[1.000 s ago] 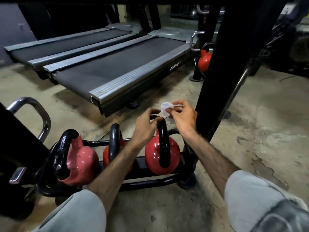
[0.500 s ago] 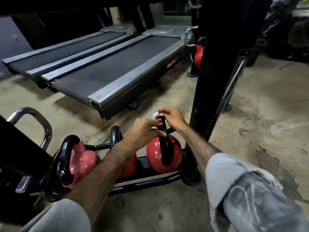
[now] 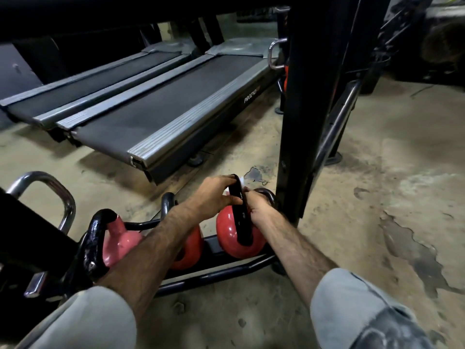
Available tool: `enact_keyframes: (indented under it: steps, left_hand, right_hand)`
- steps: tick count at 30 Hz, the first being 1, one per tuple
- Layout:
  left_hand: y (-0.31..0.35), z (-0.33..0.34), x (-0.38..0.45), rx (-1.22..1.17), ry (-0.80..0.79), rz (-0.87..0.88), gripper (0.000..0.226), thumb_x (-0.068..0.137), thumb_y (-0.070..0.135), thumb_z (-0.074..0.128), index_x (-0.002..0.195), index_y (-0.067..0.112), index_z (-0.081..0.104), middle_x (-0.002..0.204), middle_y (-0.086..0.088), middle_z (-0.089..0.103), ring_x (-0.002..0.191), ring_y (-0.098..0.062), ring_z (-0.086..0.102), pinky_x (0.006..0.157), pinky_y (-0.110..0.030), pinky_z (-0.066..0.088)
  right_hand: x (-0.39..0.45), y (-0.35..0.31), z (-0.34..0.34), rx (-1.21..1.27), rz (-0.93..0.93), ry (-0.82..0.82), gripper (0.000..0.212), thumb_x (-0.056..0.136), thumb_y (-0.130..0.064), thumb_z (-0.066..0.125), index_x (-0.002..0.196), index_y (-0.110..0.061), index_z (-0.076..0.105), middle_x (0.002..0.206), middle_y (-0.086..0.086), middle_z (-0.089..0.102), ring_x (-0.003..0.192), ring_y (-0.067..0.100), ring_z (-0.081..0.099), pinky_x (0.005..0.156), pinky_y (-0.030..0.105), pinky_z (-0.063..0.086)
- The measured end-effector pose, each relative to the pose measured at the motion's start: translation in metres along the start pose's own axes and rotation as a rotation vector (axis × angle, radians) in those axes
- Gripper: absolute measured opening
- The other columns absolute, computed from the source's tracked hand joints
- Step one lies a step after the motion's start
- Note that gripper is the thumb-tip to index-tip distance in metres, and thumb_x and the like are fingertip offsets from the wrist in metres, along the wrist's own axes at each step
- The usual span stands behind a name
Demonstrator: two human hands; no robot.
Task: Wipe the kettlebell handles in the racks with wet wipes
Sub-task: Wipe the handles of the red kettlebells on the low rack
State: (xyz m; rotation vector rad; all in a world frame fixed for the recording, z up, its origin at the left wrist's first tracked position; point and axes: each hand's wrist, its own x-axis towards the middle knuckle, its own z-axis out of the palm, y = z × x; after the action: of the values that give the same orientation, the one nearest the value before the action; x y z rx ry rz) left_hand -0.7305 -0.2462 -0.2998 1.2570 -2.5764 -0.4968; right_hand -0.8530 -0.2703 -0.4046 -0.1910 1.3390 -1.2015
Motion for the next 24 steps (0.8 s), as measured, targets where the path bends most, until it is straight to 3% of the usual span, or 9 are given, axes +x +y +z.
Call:
enact_keyframes:
  steps: [4,6,9,12,14,17,20,22,24]
  left_hand:
    - [0.005,-0.006,0.002,0.005,-0.018,-0.024,0.037,0.075,0.028,0.077,0.105,0.008,0.068,0.110,-0.007,0.068,0.105,-0.022,0.061,0.089,-0.037,0.047]
    - [0.008,-0.008,0.001,-0.011,-0.010,-0.026,0.037,0.075,0.026,0.078,0.106,0.007,0.068,0.111,-0.007,0.069,0.107,-0.021,0.060,0.092,-0.037,0.047]
    - [0.011,-0.009,-0.001,-0.024,-0.006,-0.047,0.036,0.074,0.024,0.078,0.106,0.010,0.069,0.110,-0.005,0.069,0.107,-0.020,0.061,0.092,-0.036,0.047]
    - [0.011,-0.008,0.000,-0.022,-0.009,-0.042,0.034,0.074,0.024,0.078,0.105,0.015,0.070,0.106,-0.001,0.071,0.104,-0.017,0.062,0.092,-0.035,0.048]
    - [0.009,-0.008,0.000,-0.029,-0.003,-0.041,0.033,0.074,0.024,0.078,0.105,0.017,0.070,0.105,0.001,0.071,0.103,-0.015,0.062,0.092,-0.033,0.048]
    - [0.010,-0.008,0.000,-0.013,-0.015,-0.052,0.036,0.074,0.025,0.078,0.107,0.014,0.069,0.105,-0.004,0.071,0.103,-0.021,0.062,0.090,-0.038,0.048]
    - [0.011,-0.008,0.001,0.012,-0.022,-0.069,0.040,0.075,0.026,0.078,0.111,0.011,0.068,0.111,-0.008,0.069,0.106,-0.025,0.061,0.090,-0.038,0.048]
    - [0.012,-0.008,0.001,0.012,-0.006,-0.072,0.046,0.076,0.024,0.077,0.117,0.008,0.065,0.120,-0.009,0.066,0.113,-0.025,0.059,0.094,-0.031,0.045]
    - [0.014,-0.008,-0.001,0.008,0.008,-0.070,0.047,0.077,0.022,0.077,0.120,0.008,0.063,0.123,-0.008,0.064,0.116,-0.023,0.057,0.094,-0.024,0.041]
  right_hand:
    - [-0.001,-0.004,0.001,-0.073,-0.037,0.005,0.026,0.093,-0.021,0.062,0.070,-0.009,0.058,0.064,0.006,0.053,0.054,0.017,0.051,0.040,0.020,0.040]
    - [-0.007,-0.006,0.001,-0.030,-0.019,-0.054,0.018,0.093,-0.022,0.063,0.083,-0.007,0.064,0.068,0.005,0.057,0.057,0.016,0.054,0.044,0.022,0.043]
    - [-0.016,-0.004,-0.004,0.076,-0.051,-0.085,0.030,0.090,-0.011,0.066,0.117,0.002,0.065,0.084,0.013,0.065,0.061,0.019,0.062,0.048,0.024,0.049]
    - [-0.020,0.002,-0.019,0.128,-0.133,-0.121,0.030,0.091,0.007,0.057,0.120,0.004,0.062,0.091,0.016,0.068,0.062,0.017,0.068,0.051,0.023,0.054]
    - [-0.020,0.003,-0.020,0.139,-0.166,-0.156,0.025,0.091,0.008,0.055,0.114,0.005,0.063,0.084,0.014,0.070,0.060,0.016,0.069,0.050,0.022,0.054]
    - [-0.017,-0.010,-0.009,0.201,-0.177,-0.047,0.013,0.091,0.009,0.057,0.088,-0.003,0.064,0.063,0.007,0.069,0.046,0.011,0.066,0.044,0.020,0.052]
    - [-0.012,-0.016,-0.001,0.194,-0.177,0.037,0.028,0.089,0.012,0.057,0.071,-0.010,0.055,0.066,0.008,0.059,0.048,0.013,0.059,0.041,0.017,0.047]
    - [-0.014,-0.018,0.001,0.179,-0.176,0.097,0.034,0.086,0.016,0.058,0.063,-0.009,0.051,0.059,0.006,0.053,0.045,0.012,0.053,0.037,0.016,0.042]
    - [-0.016,-0.022,-0.001,0.046,-0.177,0.119,0.021,0.080,0.011,0.067,0.068,-0.006,0.064,0.062,0.008,0.062,0.043,0.013,0.059,0.040,0.018,0.045]
